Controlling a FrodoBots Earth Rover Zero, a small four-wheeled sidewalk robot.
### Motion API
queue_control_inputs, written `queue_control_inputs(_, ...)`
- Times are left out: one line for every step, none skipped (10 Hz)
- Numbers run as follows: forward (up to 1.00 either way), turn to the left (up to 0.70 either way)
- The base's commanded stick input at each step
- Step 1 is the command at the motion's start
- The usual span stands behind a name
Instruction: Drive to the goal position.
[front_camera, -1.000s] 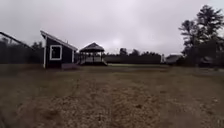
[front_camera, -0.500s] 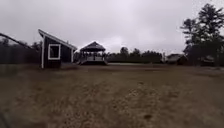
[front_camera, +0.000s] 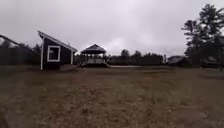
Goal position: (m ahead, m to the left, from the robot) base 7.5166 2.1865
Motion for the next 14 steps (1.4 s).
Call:
queue_control_inputs(0.70,0.00)
queue_control_inputs(0.70,0.00)
queue_control_inputs(0.70,0.00)
queue_control_inputs(0.70,0.00)
queue_control_inputs(0.70,0.00)
queue_control_inputs(0.70,0.00)
queue_control_inputs(0.70,0.00)
queue_control_inputs(0.70,0.00)
queue_control_inputs(0.70,0.00)
queue_control_inputs(0.70,0.00)
queue_control_inputs(0.70,0.00)
queue_control_inputs(0.70,0.00)
queue_control_inputs(0.70,0.00)
queue_control_inputs(0.70,0.00)
